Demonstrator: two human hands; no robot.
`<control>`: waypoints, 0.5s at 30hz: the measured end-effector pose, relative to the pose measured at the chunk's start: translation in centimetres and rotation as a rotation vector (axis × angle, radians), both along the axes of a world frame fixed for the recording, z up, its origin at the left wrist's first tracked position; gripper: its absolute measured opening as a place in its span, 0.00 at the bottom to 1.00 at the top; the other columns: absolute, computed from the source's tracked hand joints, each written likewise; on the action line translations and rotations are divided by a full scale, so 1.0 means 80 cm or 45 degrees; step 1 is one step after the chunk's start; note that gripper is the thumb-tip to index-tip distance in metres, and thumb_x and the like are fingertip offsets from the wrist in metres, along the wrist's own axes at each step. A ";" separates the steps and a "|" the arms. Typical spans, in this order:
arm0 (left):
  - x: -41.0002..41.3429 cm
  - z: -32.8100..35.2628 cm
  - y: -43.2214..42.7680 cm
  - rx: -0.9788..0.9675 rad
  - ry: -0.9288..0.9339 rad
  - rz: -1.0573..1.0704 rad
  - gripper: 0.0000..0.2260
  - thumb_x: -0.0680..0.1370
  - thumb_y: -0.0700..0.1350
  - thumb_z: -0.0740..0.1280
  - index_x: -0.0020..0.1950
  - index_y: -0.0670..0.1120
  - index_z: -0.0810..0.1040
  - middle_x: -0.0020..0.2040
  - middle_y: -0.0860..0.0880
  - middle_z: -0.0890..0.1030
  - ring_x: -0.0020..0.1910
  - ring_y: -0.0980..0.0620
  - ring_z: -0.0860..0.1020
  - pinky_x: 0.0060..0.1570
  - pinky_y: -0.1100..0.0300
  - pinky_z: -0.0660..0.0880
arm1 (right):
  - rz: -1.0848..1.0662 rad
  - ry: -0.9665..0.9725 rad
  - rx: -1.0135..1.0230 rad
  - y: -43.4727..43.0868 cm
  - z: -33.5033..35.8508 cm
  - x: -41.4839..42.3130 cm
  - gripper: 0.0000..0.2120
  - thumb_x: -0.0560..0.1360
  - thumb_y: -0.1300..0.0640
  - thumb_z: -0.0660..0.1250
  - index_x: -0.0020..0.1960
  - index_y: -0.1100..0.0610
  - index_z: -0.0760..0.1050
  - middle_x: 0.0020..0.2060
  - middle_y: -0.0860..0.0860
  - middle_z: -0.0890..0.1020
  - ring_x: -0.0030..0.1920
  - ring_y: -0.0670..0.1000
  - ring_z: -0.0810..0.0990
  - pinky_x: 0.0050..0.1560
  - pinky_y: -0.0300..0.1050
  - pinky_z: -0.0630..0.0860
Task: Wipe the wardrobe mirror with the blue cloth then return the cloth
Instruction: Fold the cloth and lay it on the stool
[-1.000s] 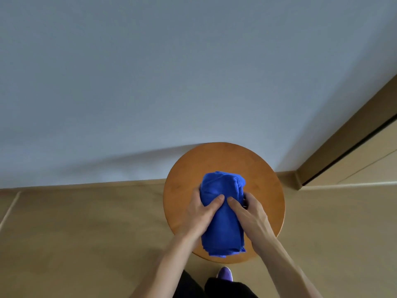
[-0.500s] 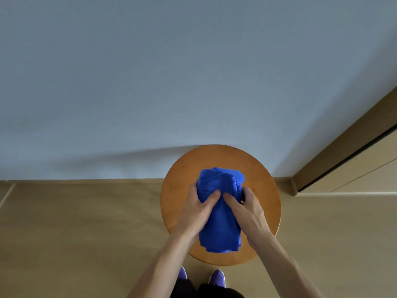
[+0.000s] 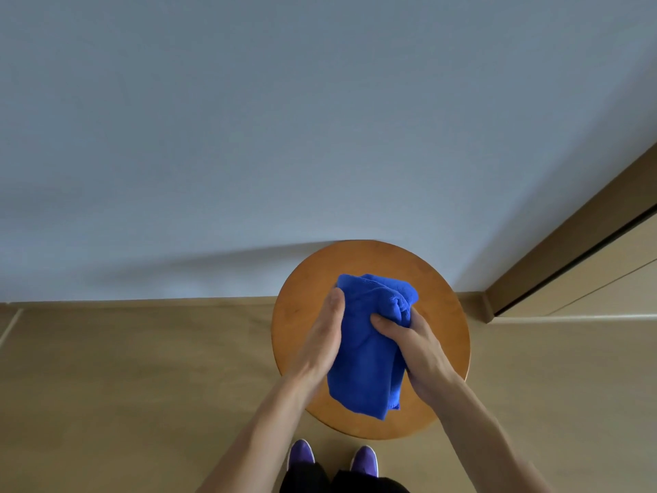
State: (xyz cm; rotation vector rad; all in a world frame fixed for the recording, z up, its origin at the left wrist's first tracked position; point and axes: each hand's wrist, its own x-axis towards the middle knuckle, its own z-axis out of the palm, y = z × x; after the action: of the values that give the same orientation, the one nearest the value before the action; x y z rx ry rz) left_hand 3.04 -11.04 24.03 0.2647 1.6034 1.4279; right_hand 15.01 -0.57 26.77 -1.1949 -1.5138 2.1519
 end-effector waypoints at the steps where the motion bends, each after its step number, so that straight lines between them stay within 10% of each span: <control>1: -0.004 -0.002 -0.002 -0.002 -0.037 0.002 0.28 0.67 0.81 0.58 0.57 0.69 0.81 0.56 0.64 0.84 0.56 0.67 0.81 0.58 0.59 0.74 | 0.017 0.051 -0.037 0.000 0.001 -0.001 0.14 0.76 0.58 0.72 0.61 0.54 0.78 0.53 0.53 0.86 0.55 0.56 0.85 0.60 0.58 0.80; 15: -0.028 -0.008 -0.009 0.085 -0.078 -0.115 0.26 0.80 0.70 0.56 0.68 0.57 0.79 0.65 0.53 0.82 0.66 0.53 0.79 0.65 0.51 0.74 | 0.074 0.138 -0.241 0.002 -0.003 -0.006 0.18 0.75 0.60 0.72 0.64 0.55 0.77 0.57 0.57 0.84 0.57 0.59 0.84 0.56 0.56 0.81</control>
State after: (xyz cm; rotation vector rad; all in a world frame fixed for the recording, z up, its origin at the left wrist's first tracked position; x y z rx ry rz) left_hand 0.81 -11.73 23.37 0.3254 1.4774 1.4085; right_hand 14.50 -0.40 26.56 -1.0823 -1.3410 2.4017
